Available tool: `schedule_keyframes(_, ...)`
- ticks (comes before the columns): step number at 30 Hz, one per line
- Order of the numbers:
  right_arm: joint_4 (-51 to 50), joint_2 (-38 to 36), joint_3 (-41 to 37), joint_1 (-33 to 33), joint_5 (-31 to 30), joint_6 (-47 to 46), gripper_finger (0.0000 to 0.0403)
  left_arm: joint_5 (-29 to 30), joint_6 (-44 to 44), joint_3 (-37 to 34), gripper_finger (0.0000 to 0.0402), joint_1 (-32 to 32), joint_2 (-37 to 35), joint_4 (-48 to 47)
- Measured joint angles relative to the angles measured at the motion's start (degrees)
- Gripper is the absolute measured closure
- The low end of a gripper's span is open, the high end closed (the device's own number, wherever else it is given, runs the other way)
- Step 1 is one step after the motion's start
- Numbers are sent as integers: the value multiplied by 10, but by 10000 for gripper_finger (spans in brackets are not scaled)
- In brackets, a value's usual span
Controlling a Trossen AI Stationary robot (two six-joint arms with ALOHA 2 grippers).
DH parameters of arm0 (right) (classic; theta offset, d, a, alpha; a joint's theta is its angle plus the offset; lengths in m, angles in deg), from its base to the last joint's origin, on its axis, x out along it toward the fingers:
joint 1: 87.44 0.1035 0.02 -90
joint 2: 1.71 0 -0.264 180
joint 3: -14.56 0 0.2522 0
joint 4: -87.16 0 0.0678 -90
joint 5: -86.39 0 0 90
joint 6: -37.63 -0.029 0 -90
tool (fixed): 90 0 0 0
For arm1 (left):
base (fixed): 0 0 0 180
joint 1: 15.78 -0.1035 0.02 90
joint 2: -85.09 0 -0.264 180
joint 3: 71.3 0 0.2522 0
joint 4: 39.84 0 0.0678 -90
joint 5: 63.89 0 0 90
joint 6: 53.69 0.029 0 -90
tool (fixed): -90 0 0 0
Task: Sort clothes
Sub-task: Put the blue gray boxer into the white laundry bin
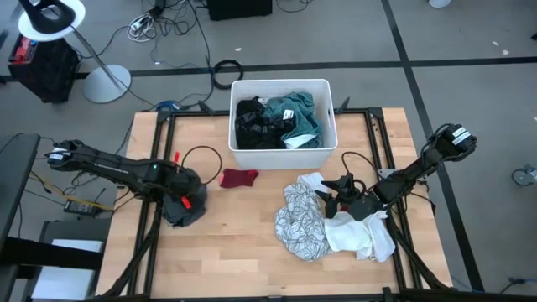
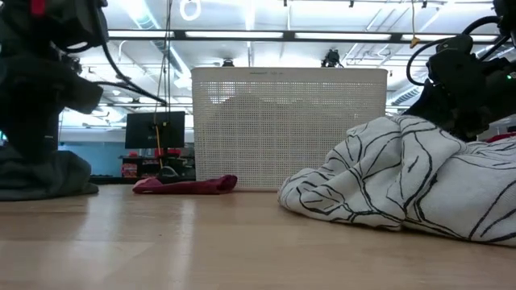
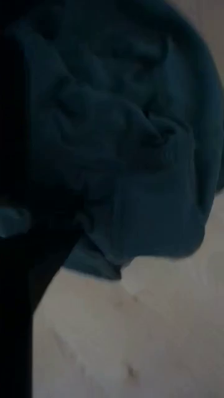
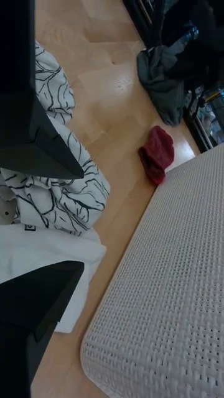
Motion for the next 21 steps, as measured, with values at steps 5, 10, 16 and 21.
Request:
schedule_keyframes(5,0,0,0,0,0,0,174,-17,10,3,394,0,0,62)
schedule_keyframes(10,0,0,0,0,0,0,174,-22,38,23,399,0,-1,164)
schedule_keyframes(16,0,0,0,0,0,0,174,-15,82,81,400,0,-1,212)
schedule_keyframes(21,0,0,0,0,0,0,174,11,125,147,401,0,-1,205)
